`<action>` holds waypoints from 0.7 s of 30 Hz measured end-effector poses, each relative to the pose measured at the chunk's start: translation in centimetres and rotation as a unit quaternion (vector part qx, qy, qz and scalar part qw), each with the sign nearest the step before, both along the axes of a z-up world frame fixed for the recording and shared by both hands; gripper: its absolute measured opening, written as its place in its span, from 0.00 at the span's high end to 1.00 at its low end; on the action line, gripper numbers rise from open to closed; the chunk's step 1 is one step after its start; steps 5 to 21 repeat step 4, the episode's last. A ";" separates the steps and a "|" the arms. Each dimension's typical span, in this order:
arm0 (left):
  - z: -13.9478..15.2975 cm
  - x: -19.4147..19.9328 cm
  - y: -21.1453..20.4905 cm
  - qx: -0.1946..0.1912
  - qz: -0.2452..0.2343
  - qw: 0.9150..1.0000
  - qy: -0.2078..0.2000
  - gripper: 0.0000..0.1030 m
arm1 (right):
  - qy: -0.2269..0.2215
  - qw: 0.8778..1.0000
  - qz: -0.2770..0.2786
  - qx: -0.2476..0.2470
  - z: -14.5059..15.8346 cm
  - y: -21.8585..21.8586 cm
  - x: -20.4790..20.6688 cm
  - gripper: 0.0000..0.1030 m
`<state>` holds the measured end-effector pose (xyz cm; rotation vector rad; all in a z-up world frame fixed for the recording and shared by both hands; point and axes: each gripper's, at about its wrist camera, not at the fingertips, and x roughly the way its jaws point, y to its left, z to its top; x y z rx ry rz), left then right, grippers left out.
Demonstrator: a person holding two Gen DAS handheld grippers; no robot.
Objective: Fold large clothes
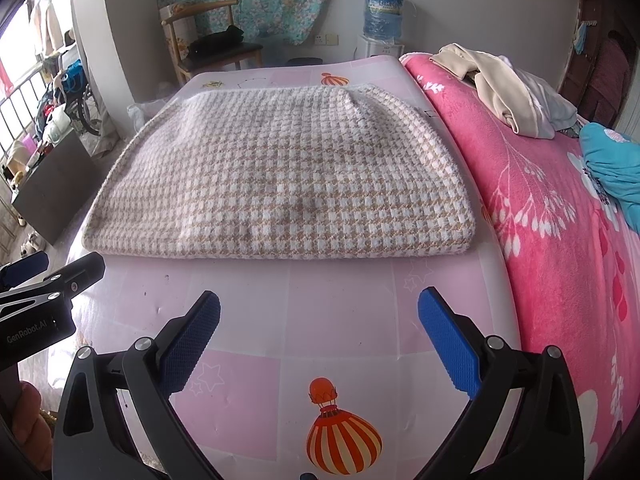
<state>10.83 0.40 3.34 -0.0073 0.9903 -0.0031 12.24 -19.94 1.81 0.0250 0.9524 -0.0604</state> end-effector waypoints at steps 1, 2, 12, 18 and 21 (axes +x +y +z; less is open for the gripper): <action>0.0 0.0 0.1 0.001 0.000 1.000 -0.001 0.08 | 0.000 1.000 0.000 0.000 0.0 0.0 0.0 0.06; 0.0 0.0 0.0 0.001 0.000 1.000 -0.001 0.08 | 0.000 1.000 0.000 0.000 0.1 -0.1 0.0 0.06; 0.0 0.0 0.1 0.001 0.000 1.000 -0.001 0.08 | 0.001 1.000 -0.001 0.000 0.1 -0.2 0.1 0.06; 0.0 0.0 0.1 0.001 0.000 1.000 -0.001 0.08 | 0.001 1.000 -0.001 0.000 0.1 -0.2 0.1 0.06; 0.0 0.0 0.1 0.001 0.000 1.000 -0.001 0.08 | 0.001 1.000 -0.001 0.000 0.1 -0.2 0.1 0.06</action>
